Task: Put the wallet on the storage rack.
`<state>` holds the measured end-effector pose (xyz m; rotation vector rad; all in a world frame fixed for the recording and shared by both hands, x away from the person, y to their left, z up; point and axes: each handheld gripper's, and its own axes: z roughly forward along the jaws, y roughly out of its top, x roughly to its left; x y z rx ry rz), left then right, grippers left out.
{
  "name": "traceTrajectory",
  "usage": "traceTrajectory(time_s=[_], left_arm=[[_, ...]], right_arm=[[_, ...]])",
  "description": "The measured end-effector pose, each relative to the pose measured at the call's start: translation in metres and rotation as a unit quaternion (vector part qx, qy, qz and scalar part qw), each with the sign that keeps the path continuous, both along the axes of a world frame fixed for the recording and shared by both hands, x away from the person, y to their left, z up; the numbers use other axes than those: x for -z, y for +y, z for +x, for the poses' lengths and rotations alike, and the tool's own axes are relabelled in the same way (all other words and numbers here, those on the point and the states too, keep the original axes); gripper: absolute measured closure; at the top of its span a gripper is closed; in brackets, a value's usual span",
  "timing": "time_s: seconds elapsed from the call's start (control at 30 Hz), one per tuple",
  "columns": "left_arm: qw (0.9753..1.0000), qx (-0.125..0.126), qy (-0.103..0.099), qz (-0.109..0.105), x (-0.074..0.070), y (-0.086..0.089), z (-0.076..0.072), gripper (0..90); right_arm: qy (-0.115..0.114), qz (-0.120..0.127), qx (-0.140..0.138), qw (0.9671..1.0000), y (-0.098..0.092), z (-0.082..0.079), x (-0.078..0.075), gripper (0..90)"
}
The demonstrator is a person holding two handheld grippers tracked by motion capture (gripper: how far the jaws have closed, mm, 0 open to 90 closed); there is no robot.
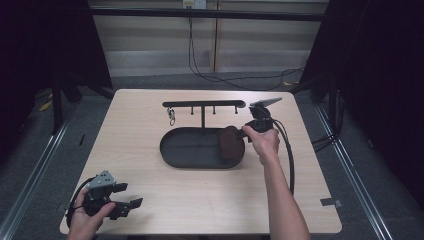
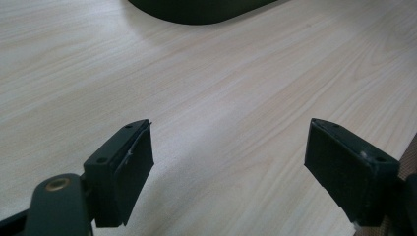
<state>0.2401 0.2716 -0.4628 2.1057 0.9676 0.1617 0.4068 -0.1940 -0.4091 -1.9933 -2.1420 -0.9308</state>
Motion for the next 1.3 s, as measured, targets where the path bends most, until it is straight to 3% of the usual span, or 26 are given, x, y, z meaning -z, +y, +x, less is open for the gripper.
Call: traceTrajectory(time_s=[0.07,0.17,0.2,0.37,0.53,0.83,1.1,1.3], left_arm=[[1.0,0.002,-0.001,0.002,0.0,0.0,0.0,18.2],[1.0,0.003,-0.001,0.001,0.0,0.0,0.0,18.2],[1.0,0.002,-0.001,0.001,0.0,0.0,0.0,18.2],[1.0,0.001,0.0,0.002,0.0,0.0,0.0,18.2],[1.0,0.001,0.0,-0.002,-0.001,0.001,0.0,18.2],[1.0,0.0,-0.001,-0.004,-0.001,0.001,0.0,18.0],[1.0,-0.001,0.0,0.0,0.0,0.0,0.001,18.0],[1.0,-0.005,0.0,0.0,0.0,0.0,0.002,18.0]], right_arm=[[-0.007,0.02,0.006,0.9998,0.001,0.003,0.01,83.7],[-0.001,0.018,0.006,0.9998,0.005,0.004,0.021,83.5],[0.001,0.028,0.007,0.9996,0.005,0.005,0.025,83.4],[-0.001,0.027,0.006,0.9996,0.007,0.006,0.031,82.4],[-0.003,0.009,0.006,0.9999,0.012,0.007,0.037,79.9],[-0.034,0.011,0.014,0.9993,0.002,0.001,0.027,70.4],[-0.052,0.008,0.019,0.9984,-0.015,-0.016,0.023,59.0],[-0.078,-0.002,0.004,0.997,-0.024,-0.035,0.017,49.2]])
